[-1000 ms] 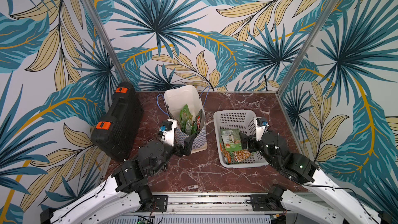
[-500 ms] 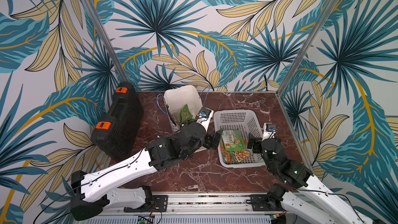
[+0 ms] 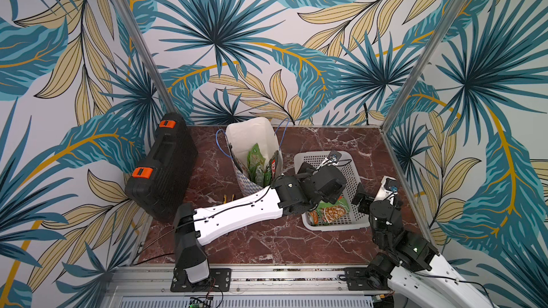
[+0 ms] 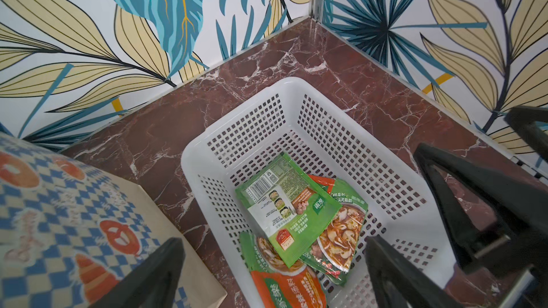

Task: Place the condiment packets inside the bag
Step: Pick up the condiment packet from the storage box.

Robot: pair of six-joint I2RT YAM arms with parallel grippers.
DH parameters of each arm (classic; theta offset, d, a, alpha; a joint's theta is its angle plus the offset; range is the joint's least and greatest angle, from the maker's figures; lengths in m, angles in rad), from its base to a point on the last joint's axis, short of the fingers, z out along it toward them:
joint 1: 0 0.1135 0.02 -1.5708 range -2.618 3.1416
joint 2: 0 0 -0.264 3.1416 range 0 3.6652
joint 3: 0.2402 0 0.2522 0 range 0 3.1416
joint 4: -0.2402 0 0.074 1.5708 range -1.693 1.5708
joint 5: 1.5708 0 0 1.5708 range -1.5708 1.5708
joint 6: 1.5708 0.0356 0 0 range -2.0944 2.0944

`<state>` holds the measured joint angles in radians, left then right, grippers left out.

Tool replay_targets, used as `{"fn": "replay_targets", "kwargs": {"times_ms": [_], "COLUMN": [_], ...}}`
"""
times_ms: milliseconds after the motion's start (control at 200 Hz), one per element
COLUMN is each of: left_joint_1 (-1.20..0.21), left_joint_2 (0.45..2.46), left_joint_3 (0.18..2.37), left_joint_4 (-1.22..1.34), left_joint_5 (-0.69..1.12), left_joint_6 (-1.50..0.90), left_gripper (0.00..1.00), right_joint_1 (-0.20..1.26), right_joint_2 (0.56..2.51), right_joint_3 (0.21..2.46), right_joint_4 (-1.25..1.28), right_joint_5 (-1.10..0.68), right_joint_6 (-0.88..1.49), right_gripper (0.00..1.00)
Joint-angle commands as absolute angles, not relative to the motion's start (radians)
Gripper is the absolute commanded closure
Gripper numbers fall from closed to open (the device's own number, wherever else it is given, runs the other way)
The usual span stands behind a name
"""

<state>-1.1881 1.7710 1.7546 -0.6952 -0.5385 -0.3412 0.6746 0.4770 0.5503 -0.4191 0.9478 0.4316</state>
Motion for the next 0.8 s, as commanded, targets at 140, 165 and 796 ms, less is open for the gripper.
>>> {"fn": "replay_targets", "kwargs": {"times_ms": [140, 165, 796], "left_joint_1": [-1.141, -1.133, -1.180], "left_joint_2": [1.993, 2.009, 2.122], "left_joint_3": [1.961, 1.968, 2.098], "left_joint_4": [-0.863, -0.865, -1.182], "left_joint_5": [-0.474, -0.461, -0.537], "left_joint_6": [-0.424, -0.430, -0.617], "left_gripper": [0.00, 0.00, 0.03], "right_joint_1": [0.672, 0.673, 0.673], "right_joint_2": [0.455, 0.451, 0.468], "right_joint_3": [0.525, 0.523, 0.525], "right_joint_4": [-0.406, -0.407, -0.394], "right_joint_5": [1.014, 1.015, 1.004], "right_joint_6": [0.453, 0.453, 0.446], "right_gripper": [0.00, 0.00, 0.00]}}
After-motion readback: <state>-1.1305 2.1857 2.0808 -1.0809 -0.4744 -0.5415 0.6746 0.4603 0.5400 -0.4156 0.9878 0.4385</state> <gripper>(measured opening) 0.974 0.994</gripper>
